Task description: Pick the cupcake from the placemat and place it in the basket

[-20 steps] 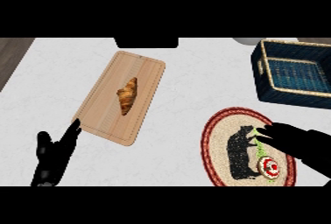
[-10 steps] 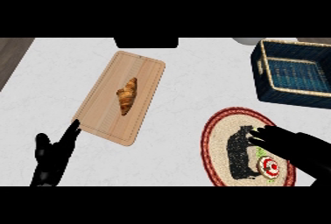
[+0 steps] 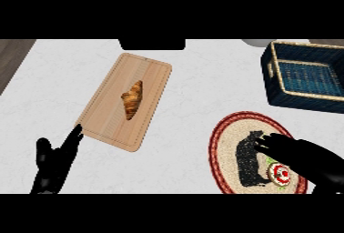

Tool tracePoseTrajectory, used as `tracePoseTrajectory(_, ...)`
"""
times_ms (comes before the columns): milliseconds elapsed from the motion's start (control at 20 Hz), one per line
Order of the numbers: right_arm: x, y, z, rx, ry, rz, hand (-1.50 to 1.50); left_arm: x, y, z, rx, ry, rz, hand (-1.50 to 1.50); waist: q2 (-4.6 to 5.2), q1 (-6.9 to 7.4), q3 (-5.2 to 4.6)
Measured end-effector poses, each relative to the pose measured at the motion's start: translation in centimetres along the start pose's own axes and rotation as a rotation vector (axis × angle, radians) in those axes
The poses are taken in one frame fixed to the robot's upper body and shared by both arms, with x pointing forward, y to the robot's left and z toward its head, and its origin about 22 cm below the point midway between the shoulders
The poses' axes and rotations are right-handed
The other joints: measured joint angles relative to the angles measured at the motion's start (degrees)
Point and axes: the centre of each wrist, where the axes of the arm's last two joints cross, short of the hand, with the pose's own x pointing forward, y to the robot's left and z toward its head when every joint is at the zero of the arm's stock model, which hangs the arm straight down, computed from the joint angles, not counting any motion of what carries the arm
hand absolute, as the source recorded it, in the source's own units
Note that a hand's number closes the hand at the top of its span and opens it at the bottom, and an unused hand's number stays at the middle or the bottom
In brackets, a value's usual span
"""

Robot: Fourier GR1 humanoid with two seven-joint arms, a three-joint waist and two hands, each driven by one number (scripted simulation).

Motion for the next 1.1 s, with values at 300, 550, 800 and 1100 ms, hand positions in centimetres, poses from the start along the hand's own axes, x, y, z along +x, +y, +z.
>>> tracePoseTrajectory(300, 0.1, 0.8, -1.3, -0.005, -0.008, -0.001, -1.5, -0.4, -0.3, -0.3, -0.006, -0.013, -0.001, 0.0, -0.1, -0.04, 0.13)
tracePoseTrajectory(550, 0.4, 1.1, -1.8, -0.01, -0.008, -0.003, 1.5, -0.4, 0.2, -0.4, -0.01, -0.005, 0.003, 0.0, -0.11, -0.08, 0.12)
tracePoseTrajectory(800, 0.0, 1.8, -2.3, -0.031, -0.04, 0.067, 1.5, -0.3, -0.3, -0.1, -0.001, -0.011, -0.001, 0.0, -0.11, 0.01, 0.11)
tracePoseTrajectory(1100, -0.3, 2.4, -2.7, -0.083, -0.075, 0.14, 1.5, -0.2, -0.2, 0.2, 0.003, -0.011, -0.006, 0.0, -0.16, 0.01, -0.09)
